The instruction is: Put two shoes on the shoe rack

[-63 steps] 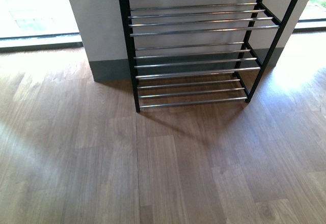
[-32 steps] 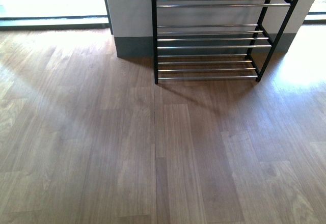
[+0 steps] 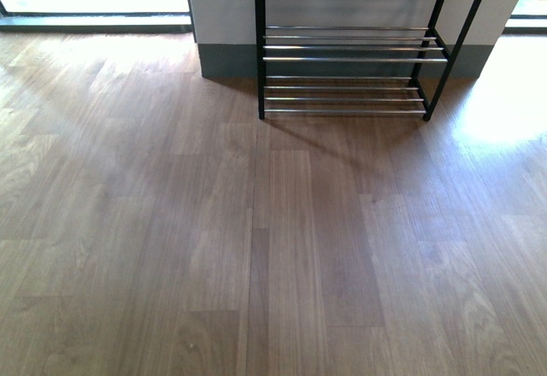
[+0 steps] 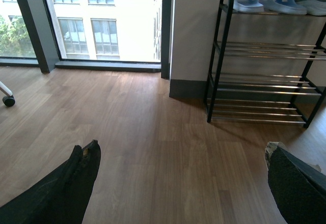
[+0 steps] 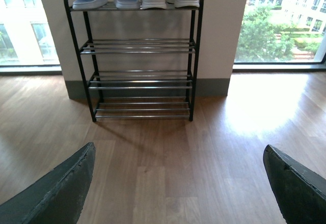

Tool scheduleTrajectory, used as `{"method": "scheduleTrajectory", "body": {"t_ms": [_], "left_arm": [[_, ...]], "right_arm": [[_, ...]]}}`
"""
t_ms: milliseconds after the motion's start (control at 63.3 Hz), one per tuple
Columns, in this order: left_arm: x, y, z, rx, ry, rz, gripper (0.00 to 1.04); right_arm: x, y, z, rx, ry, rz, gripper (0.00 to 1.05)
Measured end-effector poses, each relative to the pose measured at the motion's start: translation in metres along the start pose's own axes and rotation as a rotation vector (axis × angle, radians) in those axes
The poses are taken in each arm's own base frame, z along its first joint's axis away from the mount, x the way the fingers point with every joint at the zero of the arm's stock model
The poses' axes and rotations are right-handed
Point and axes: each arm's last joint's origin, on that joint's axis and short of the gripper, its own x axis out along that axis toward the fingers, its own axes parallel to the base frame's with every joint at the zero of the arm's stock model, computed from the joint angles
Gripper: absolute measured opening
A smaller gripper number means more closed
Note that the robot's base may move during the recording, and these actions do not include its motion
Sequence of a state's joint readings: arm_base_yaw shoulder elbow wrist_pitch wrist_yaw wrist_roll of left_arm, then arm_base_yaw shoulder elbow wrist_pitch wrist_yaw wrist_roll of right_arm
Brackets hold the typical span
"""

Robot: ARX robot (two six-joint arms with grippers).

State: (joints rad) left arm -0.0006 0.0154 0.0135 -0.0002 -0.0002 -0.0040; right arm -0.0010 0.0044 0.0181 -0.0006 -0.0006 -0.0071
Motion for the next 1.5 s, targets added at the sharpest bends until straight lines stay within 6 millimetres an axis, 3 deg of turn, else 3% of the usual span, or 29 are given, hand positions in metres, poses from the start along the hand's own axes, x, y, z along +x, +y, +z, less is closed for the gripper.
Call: {"method": "scheduleTrajectory", "body": {"t_ms": [1501], "left_arm": [[0.0, -0.0001, 0.0, 0.0, 0.0, -0.001, 0.95]], "right_arm": [[-0.0001, 0.0, 0.0001, 0.0, -0.001, -0.002, 0.96]]}}
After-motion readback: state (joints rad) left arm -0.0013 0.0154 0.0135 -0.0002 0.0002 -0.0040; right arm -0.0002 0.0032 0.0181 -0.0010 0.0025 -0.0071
